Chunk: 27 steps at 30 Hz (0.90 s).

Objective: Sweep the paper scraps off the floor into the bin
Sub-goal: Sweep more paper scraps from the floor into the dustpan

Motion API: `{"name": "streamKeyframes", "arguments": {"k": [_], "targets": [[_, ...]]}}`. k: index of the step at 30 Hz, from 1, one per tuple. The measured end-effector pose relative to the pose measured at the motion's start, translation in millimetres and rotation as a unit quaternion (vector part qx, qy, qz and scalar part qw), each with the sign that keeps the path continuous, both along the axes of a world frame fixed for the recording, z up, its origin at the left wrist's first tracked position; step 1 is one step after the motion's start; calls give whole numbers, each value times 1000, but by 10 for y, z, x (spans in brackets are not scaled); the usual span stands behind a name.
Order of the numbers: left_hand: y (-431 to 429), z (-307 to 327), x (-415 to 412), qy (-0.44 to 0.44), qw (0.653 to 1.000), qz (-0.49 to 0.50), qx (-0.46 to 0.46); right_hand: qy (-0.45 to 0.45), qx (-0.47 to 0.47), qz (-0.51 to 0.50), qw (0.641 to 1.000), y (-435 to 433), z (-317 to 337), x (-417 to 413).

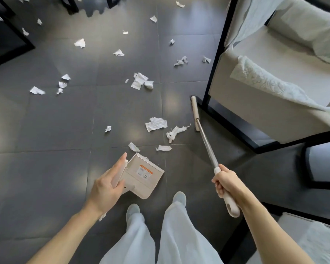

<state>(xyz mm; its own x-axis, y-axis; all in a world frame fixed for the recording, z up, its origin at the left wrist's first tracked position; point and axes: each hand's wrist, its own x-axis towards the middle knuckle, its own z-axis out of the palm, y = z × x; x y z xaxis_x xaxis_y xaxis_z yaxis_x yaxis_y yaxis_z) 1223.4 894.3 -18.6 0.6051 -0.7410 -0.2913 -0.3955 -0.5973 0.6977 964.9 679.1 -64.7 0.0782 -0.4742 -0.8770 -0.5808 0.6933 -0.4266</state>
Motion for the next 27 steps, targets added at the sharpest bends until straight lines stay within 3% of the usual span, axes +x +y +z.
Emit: {"name": "streamKeyframes", "arguments": {"k": [3,8,14,18,27], "targets": [[68,39,21,-16,1000,15,-6,23,-22,45,998,-164,-167,78],[169,16,131,-9,999,38,9,-15,61,33,997,-207,-433,461],[421,-20,390,-4,998,56,4,-11,87,110,990,554,-377,977],[680,-23,569,33,998,49,-6,-28,99,96,990,1017,-237,1239],[1255,21,1048,44,998,28,-17,1,0,106,994,1535,-67,1286]]}}
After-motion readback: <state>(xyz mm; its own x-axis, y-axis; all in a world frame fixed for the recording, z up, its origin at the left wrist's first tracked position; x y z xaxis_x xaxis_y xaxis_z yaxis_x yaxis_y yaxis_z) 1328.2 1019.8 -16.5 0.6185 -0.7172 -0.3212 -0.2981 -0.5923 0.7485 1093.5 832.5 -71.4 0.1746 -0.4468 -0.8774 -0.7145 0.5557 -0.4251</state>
